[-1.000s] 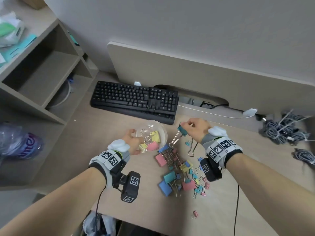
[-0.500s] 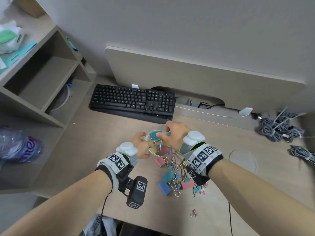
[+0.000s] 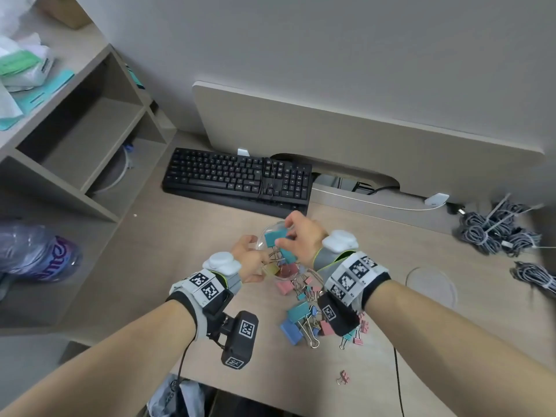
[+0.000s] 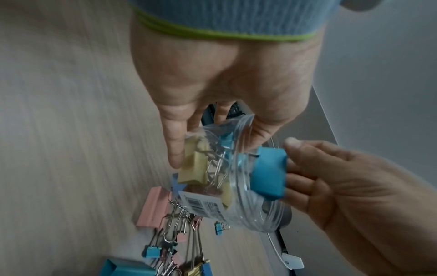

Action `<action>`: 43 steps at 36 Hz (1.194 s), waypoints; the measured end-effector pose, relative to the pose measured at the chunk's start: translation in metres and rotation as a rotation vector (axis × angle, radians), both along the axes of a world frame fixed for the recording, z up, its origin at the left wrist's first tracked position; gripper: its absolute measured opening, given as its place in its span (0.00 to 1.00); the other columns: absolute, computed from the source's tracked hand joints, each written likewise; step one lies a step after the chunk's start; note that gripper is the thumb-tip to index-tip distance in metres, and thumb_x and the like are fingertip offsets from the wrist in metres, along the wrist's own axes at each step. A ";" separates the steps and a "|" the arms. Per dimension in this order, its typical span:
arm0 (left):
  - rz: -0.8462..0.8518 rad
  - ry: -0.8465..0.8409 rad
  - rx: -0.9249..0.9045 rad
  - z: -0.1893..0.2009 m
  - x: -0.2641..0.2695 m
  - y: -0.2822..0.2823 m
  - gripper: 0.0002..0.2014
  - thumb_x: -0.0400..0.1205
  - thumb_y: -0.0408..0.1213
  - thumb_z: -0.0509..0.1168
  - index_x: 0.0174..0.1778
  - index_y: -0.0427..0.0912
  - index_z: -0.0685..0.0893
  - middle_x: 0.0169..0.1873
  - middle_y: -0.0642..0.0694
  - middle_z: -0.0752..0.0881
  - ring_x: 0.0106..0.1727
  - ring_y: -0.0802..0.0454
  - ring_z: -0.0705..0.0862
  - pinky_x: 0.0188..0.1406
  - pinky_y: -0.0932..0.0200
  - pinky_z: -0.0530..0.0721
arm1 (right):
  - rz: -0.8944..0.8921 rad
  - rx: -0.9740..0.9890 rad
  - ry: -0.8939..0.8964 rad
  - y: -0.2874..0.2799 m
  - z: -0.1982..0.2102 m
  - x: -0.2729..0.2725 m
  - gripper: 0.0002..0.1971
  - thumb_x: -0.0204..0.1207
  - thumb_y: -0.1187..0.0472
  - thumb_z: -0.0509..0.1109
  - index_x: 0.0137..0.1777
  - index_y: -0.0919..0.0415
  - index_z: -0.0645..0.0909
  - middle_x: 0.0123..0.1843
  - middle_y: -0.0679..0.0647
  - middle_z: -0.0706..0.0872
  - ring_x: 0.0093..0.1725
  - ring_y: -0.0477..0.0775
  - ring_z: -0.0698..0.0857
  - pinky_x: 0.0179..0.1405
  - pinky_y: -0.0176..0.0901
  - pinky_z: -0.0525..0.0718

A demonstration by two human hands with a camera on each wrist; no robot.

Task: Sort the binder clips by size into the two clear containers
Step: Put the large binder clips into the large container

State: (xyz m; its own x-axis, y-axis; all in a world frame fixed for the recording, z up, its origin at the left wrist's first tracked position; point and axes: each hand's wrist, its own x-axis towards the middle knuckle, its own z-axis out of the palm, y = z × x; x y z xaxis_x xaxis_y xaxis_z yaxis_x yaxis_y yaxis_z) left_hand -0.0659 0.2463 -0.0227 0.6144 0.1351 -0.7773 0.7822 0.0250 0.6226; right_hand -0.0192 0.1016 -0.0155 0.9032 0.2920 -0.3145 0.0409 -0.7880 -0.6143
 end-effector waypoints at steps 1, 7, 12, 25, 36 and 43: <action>-0.001 -0.001 0.000 0.000 0.000 0.000 0.33 0.75 0.21 0.63 0.77 0.45 0.67 0.68 0.36 0.76 0.61 0.38 0.79 0.54 0.39 0.88 | 0.069 -0.058 -0.043 0.002 0.001 -0.002 0.18 0.76 0.51 0.72 0.60 0.57 0.73 0.51 0.55 0.85 0.49 0.58 0.84 0.48 0.49 0.83; 0.012 -0.015 0.033 -0.004 -0.002 0.008 0.34 0.76 0.21 0.63 0.78 0.45 0.67 0.68 0.36 0.76 0.56 0.41 0.78 0.54 0.40 0.88 | 0.145 -0.112 -0.162 -0.011 0.007 0.006 0.10 0.81 0.54 0.64 0.56 0.59 0.77 0.50 0.53 0.84 0.49 0.56 0.82 0.48 0.50 0.82; 0.076 0.002 0.053 -0.009 -0.004 0.017 0.32 0.76 0.21 0.62 0.76 0.45 0.69 0.65 0.36 0.74 0.54 0.41 0.76 0.56 0.39 0.87 | 0.071 -0.140 -0.114 -0.029 -0.002 0.020 0.08 0.80 0.55 0.66 0.55 0.57 0.79 0.47 0.52 0.86 0.47 0.57 0.84 0.47 0.50 0.83; 0.134 0.040 0.038 -0.017 -0.009 0.037 0.31 0.76 0.20 0.61 0.75 0.45 0.69 0.67 0.37 0.74 0.59 0.40 0.75 0.55 0.40 0.87 | 0.317 -0.087 0.021 0.003 -0.022 0.000 0.07 0.79 0.57 0.64 0.51 0.49 0.84 0.50 0.48 0.90 0.50 0.54 0.86 0.54 0.48 0.84; 0.116 0.042 0.047 -0.017 -0.007 0.041 0.32 0.75 0.20 0.62 0.75 0.47 0.69 0.69 0.36 0.76 0.58 0.40 0.76 0.51 0.43 0.88 | 0.504 -0.323 0.088 0.017 -0.027 -0.004 0.12 0.78 0.59 0.64 0.56 0.49 0.87 0.56 0.51 0.88 0.53 0.58 0.85 0.52 0.44 0.83; 0.075 0.045 0.062 -0.016 -0.002 0.039 0.36 0.75 0.21 0.64 0.78 0.50 0.67 0.71 0.42 0.73 0.61 0.40 0.78 0.55 0.42 0.87 | 0.569 -0.388 0.129 0.021 -0.034 -0.006 0.11 0.79 0.58 0.64 0.53 0.57 0.87 0.50 0.55 0.89 0.46 0.58 0.86 0.41 0.39 0.76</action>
State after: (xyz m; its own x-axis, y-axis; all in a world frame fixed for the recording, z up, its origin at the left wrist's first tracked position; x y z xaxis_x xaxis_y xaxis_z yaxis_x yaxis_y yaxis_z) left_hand -0.0678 0.2849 -0.0387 0.5653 0.2279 -0.7928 0.8068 0.0476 0.5889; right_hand -0.0254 0.1228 -0.0494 0.5917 0.5531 -0.5865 0.4576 -0.8294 -0.3205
